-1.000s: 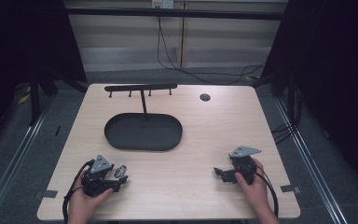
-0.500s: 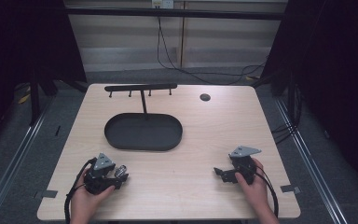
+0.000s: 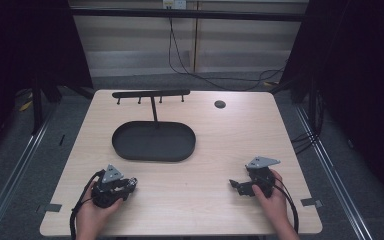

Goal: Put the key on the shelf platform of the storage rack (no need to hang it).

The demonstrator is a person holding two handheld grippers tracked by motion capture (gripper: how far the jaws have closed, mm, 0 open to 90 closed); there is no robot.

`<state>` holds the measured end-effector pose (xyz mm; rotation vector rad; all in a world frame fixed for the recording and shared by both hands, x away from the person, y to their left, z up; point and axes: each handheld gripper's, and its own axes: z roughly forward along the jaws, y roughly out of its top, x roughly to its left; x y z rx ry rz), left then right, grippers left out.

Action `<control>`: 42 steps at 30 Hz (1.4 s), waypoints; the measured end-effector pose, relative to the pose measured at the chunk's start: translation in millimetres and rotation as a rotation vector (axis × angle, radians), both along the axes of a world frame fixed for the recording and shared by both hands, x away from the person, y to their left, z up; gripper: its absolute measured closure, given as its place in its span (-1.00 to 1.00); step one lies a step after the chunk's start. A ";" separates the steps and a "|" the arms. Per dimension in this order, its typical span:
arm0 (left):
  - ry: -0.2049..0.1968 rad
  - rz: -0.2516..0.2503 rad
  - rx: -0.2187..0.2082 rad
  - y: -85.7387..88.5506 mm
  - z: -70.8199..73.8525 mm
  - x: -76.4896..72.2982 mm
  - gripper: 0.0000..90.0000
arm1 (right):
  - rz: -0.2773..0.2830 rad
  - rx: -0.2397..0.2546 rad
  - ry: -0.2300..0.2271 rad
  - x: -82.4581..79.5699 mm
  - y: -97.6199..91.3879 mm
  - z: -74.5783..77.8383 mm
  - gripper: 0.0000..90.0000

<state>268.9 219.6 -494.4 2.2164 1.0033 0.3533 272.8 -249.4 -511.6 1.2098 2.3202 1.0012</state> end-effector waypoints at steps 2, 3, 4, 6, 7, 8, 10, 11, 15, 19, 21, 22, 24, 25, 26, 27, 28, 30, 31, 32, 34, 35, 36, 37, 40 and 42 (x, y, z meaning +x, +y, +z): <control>0.012 -0.004 -0.005 -0.8 0.6 0.3 0.62 | -0.001 0.001 0.001 0.0 0.0 0.0 -0.71; 0.013 -0.010 -0.007 -0.4 0.7 1.0 0.62 | 0.000 0.000 0.000 0.0 0.0 0.0 -0.71; 0.019 -0.004 -0.018 -0.4 0.5 0.9 0.62 | -0.001 0.001 0.001 0.0 0.0 0.0 -0.71; 0.030 -0.004 -0.032 1.7 0.5 1.7 0.63 | 0.000 0.000 0.000 0.0 0.0 0.0 -0.71; 0.032 -0.004 -0.033 2.1 0.5 1.6 0.63 | -0.001 0.001 0.001 0.0 0.0 0.0 -0.71; 0.035 -0.002 -0.034 2.2 0.7 1.7 0.63 | 0.000 0.000 0.000 0.0 0.0 0.0 -0.71; 0.029 -0.002 -0.037 2.3 1.5 1.7 0.63 | -0.001 0.001 0.001 0.0 0.1 0.1 -0.71; 0.025 0.000 -0.038 3.0 2.7 1.7 0.63 | -0.001 0.001 0.001 0.0 0.0 0.1 -0.71; 0.019 0.007 -0.054 5.2 6.9 1.5 0.63 | 0.000 0.000 0.000 0.0 0.0 0.0 -0.71; 0.026 0.005 -0.064 6.4 9.4 2.0 0.63 | 0.000 0.000 0.000 0.0 0.0 0.0 -0.71; 0.028 0.006 -0.080 6.2 10.9 2.1 0.63 | 0.000 0.000 0.000 0.0 0.0 0.0 -0.71; 0.024 0.006 -0.081 6.1 12.1 2.2 0.63 | 0.000 0.000 0.000 0.0 0.0 0.0 -0.71; 0.028 0.002 -0.076 6.5 14.2 3.1 0.63 | -0.001 0.000 0.001 0.0 0.0 0.0 -0.71; 0.028 0.002 -0.076 6.5 14.2 3.1 0.63 | -0.001 0.000 0.001 0.0 0.0 0.0 -0.71; 0.027 0.007 -0.086 6.1 15.9 4.2 0.63 | -0.001 0.000 0.001 0.0 0.1 0.1 -0.71; 0.030 0.007 -0.090 6.1 17.1 4.5 0.63 | -0.001 0.001 0.001 0.0 0.0 0.0 -0.71; 0.030 0.007 -0.090 6.1 17.1 4.5 0.63 | -0.001 0.001 0.001 0.0 0.0 0.0 -0.71; 0.025 -0.002 -0.083 6.9 21.4 6.1 0.63 | 0.000 0.000 0.000 0.0 0.0 0.0 -0.71; 0.026 -0.003 -0.085 6.9 22.7 6.5 0.63 | 0.000 0.000 0.000 0.0 0.0 0.0 -0.71; 0.026 -0.003 -0.085 6.9 22.7 6.5 0.63 | 0.000 0.000 0.000 0.0 0.0 0.0 -0.71; 0.029 -0.003 -0.098 7.0 26.4 8.9 0.63 | 0.000 0.000 0.000 0.0 0.0 0.0 -0.71; 0.033 -0.002 -0.100 6.6 27.4 9.7 0.63 | 0.000 0.000 0.000 0.0 0.0 0.0 -0.71; 0.037 0.000 -0.102 6.0 28.7 10.6 0.63 | 0.000 0.000 0.000 0.0 0.0 0.0 -0.71; 0.038 -0.004 -0.097 5.7 29.4 11.4 0.63 | -0.001 0.000 0.001 0.0 0.0 0.1 -0.71; 0.042 -0.006 -0.099 3.9 32.3 13.8 0.63 | 0.000 0.000 0.000 0.0 0.0 0.0 -0.71; 0.045 -0.007 -0.104 2.7 34.3 15.7 0.63 | -0.001 0.000 0.001 0.0 0.0 0.0 -0.71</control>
